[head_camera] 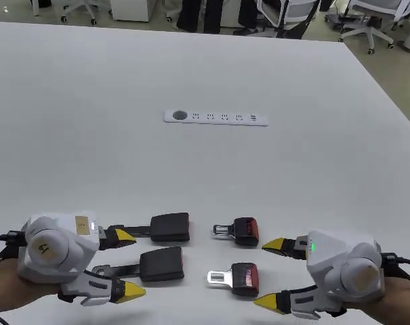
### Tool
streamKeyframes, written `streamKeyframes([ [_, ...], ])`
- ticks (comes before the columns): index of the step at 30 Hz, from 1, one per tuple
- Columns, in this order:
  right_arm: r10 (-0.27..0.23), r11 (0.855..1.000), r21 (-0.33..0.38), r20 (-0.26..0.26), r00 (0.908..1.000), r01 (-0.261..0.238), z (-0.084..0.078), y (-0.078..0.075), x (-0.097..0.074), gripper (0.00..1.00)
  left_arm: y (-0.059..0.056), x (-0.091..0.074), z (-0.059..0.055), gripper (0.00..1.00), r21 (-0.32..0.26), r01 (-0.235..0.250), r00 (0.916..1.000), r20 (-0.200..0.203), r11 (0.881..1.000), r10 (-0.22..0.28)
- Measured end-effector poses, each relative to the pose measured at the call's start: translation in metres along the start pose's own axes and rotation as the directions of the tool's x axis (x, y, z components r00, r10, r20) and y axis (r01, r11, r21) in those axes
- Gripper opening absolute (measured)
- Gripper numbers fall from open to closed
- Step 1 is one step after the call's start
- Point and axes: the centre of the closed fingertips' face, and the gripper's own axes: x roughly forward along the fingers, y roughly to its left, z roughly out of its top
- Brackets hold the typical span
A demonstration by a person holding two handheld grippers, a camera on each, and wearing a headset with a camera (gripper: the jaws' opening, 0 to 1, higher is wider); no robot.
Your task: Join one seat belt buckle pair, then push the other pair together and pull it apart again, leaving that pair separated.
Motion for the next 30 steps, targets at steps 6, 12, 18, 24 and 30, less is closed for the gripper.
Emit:
streamKeyframes([
  [6, 0.035, 0.999, -0.031, -0.024, 0.9991, -0.035, -0.002, 0.001, 0.009, 0.44, 0.000, 0.007, 0.000, 0.46, 0.010, 0.017, 0.9996, -0.025, 1.000, -0.017],
  [12, 0.071, 0.996, -0.056, -0.049, 0.9962, -0.074, -0.005, 0.004, 0.018, 0.39, -0.001, 0.017, 0.000, 0.42, 0.025, 0.051, 0.9973, -0.054, 0.998, -0.050],
  [18, 0.094, 0.992, -0.080, -0.075, 0.9927, -0.100, -0.009, 0.006, 0.025, 0.32, -0.001, 0.026, -0.002, 0.41, 0.039, 0.082, 0.9930, -0.088, 0.996, -0.079],
  [24, 0.107, 0.989, -0.093, -0.088, 0.9904, -0.115, -0.012, 0.007, 0.027, 0.31, -0.004, 0.029, -0.006, 0.36, 0.054, 0.117, 0.9855, -0.130, 0.992, -0.109],
  [30, 0.109, 0.988, -0.102, -0.088, 0.9901, -0.118, -0.012, 0.007, 0.027, 0.31, -0.002, 0.030, -0.011, 0.32, 0.082, 0.135, 0.9814, -0.148, 0.987, -0.122],
])
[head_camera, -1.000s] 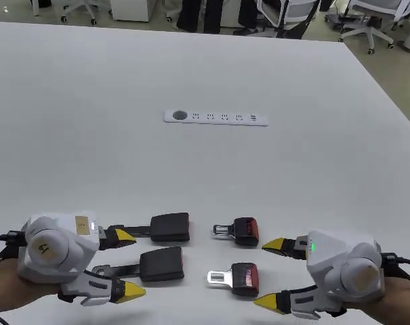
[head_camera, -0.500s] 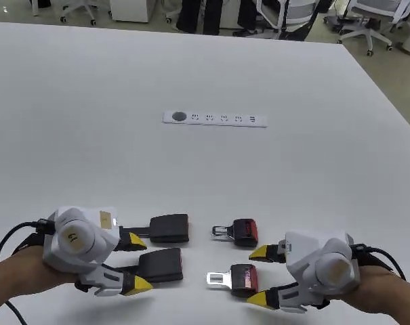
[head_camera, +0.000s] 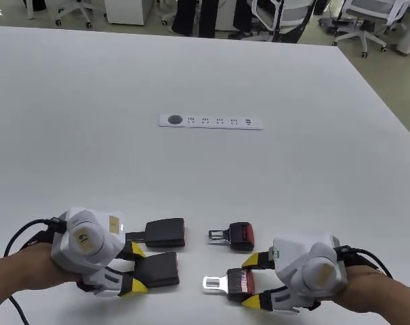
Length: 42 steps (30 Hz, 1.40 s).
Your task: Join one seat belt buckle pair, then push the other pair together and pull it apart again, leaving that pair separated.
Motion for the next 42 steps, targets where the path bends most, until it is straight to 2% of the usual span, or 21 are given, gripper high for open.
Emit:
streamKeyframes([
  [10, 0.009, 1.000, -0.011, -0.003, 0.9999, -0.009, 0.000, 0.000, 0.000, 0.31, 0.002, 0.001, -0.004, 0.32, 0.031, 0.030, 0.9996, -0.004, 0.999, -0.030],
  [20, 0.003, 1.000, -0.024, -0.007, 1.0000, -0.003, 0.004, -0.006, 0.004, 0.31, 0.004, 0.004, -0.008, 0.32, 0.056, 0.072, 0.9970, -0.031, 0.996, -0.070],
  [31, 0.001, 1.000, -0.029, -0.004, 1.0000, -0.001, 0.005, -0.012, 0.012, 0.31, 0.003, 0.005, -0.007, 0.32, 0.067, 0.081, 0.9960, -0.044, 0.994, -0.078],
  [42, 0.005, 0.999, -0.039, 0.005, 1.0000, -0.004, 0.015, -0.015, 0.019, 0.31, 0.002, 0.006, -0.006, 0.32, 0.065, 0.082, 0.9957, -0.048, 0.995, -0.079],
])
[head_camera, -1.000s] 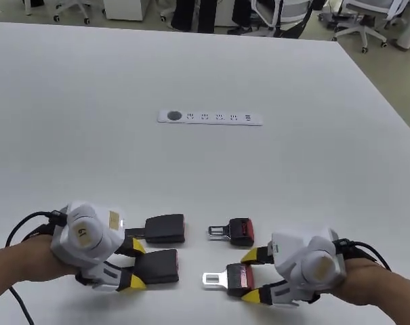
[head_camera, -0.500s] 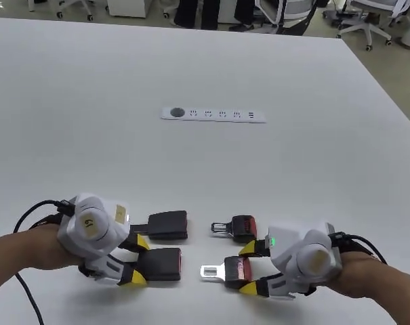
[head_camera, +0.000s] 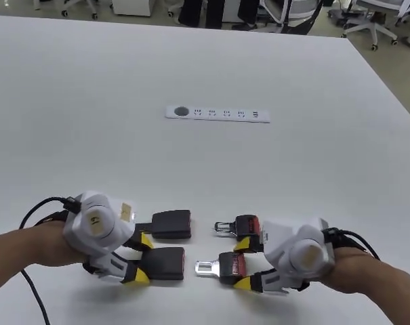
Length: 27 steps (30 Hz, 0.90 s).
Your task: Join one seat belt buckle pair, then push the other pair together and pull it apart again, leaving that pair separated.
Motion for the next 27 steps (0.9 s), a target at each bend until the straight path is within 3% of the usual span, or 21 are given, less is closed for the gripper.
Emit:
streamKeyframes([
  [27, 0.019, 1.000, -0.004, 0.015, 0.9997, -0.019, 0.024, 0.002, 0.021, 0.31, -0.002, -0.002, -0.001, 0.32, -0.008, -0.003, 1.0000, -0.003, 1.000, 0.003],
])
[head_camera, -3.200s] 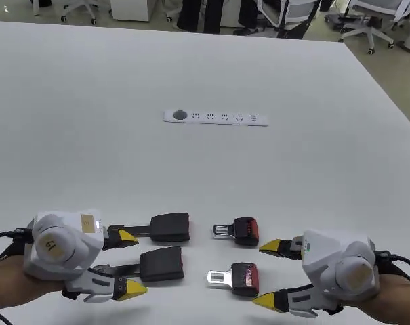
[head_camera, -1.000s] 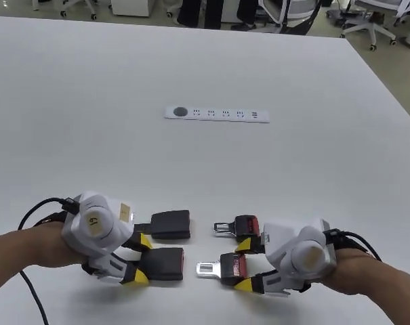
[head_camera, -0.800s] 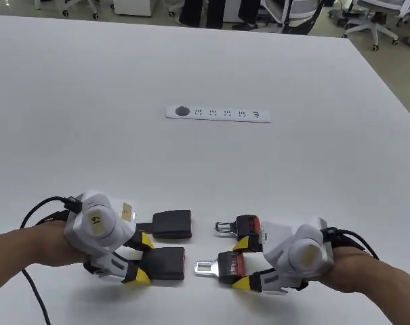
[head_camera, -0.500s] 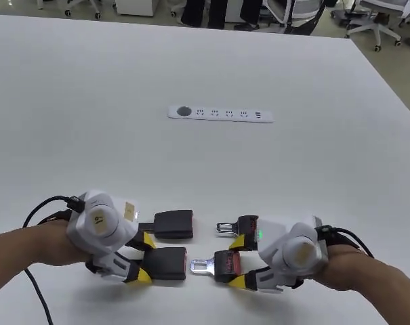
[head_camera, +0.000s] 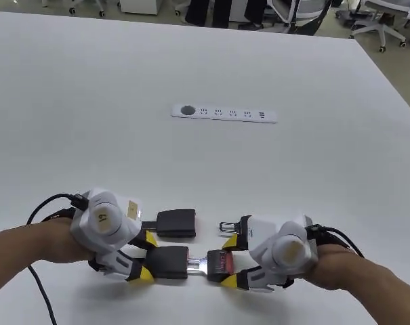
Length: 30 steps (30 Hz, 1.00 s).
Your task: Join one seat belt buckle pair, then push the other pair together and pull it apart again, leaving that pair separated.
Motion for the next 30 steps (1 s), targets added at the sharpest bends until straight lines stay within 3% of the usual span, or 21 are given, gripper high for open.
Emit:
streamKeyframes([
  [30, 0.005, 1.000, 0.016, 0.010, 0.9999, -0.005, 0.0070, 0.0002, 0.0020, 0.29, 0.0005, 0.0000, -0.0003, 0.31, -0.006, -0.001, 1.0000, 0.002, 1.000, 0.001],
])
